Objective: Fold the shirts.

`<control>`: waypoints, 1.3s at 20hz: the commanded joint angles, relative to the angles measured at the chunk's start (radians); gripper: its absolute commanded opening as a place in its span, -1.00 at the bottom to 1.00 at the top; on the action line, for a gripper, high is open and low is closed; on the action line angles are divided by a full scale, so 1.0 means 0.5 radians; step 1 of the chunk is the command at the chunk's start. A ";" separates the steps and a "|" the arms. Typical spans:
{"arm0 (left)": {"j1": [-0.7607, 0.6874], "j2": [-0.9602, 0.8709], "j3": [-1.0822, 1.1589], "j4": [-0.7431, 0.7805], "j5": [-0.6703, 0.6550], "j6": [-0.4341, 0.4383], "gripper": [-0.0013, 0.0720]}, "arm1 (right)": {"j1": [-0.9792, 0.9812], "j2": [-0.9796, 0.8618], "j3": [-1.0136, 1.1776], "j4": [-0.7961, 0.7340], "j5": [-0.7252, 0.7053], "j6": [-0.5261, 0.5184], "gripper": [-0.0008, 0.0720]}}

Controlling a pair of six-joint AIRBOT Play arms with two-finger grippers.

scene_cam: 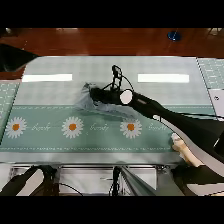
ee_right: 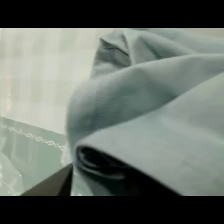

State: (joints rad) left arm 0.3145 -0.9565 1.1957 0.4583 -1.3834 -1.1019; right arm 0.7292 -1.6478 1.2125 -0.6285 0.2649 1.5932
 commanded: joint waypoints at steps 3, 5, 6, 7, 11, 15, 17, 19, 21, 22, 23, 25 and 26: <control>-0.145 0.001 -0.436 -0.001 0.114 0.138 -0.88 | -0.008 0.161 0.056 0.137 -0.312 -0.099 0.36; -0.170 0.001 -0.556 0.000 0.135 0.193 -0.88 | -0.167 0.366 0.057 0.089 -0.163 -0.269 0.43; -0.171 -0.001 -0.603 0.000 0.134 0.234 -0.88 | -0.309 0.491 0.057 -0.029 0.039 -0.277 0.43; -0.170 -0.008 -0.631 0.003 0.134 0.293 -0.88 | -0.484 0.612 0.057 -0.195 0.316 -0.268 0.43; -0.171 -0.091 -0.635 0.150 0.141 0.386 -0.77 | -1.180 0.965 0.056 -1.349 1.665 0.092 0.42; -0.171 -0.159 -0.635 0.185 0.143 0.384 -0.19 | -1.740 0.996 -0.187 -1.747 2.396 -0.179 0.38; -0.171 -0.157 -0.634 0.185 0.139 0.378 -0.03 | -1.949 0.995 -0.446 -1.280 2.215 -0.233 0.57; -0.171 -0.157 -0.634 0.185 0.125 0.365 -0.03 | -2.035 0.995 -0.695 -0.793 1.895 -0.321 0.59; -0.171 -0.157 -0.634 0.185 0.125 0.340 -0.03 | -1.995 0.988 -0.888 -0.462 1.579 -0.378 0.59; -0.173 -0.157 -0.635 0.185 0.125 0.336 -0.03 | -1.951 0.959 -0.950 -0.348 1.473 -0.409 0.59; -0.173 -0.158 -0.634 0.185 0.125 0.325 -0.03 | -1.895 0.915 -0.980 -0.275 1.420 -0.447 0.59; -0.173 -0.157 -0.635 0.185 0.125 0.325 -0.03 | -1.744 0.790 -0.986 -0.187 1.347 -0.504 0.59; -0.173 -0.157 -0.634 0.185 0.125 0.325 -0.03 | -1.667 0.730 -0.986 -0.129 1.287 -0.528 0.59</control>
State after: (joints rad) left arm 0.2283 -1.0348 0.8787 0.5503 -1.3212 -0.9340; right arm -0.1738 -1.2209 0.7597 -0.8383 1.0176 1.3815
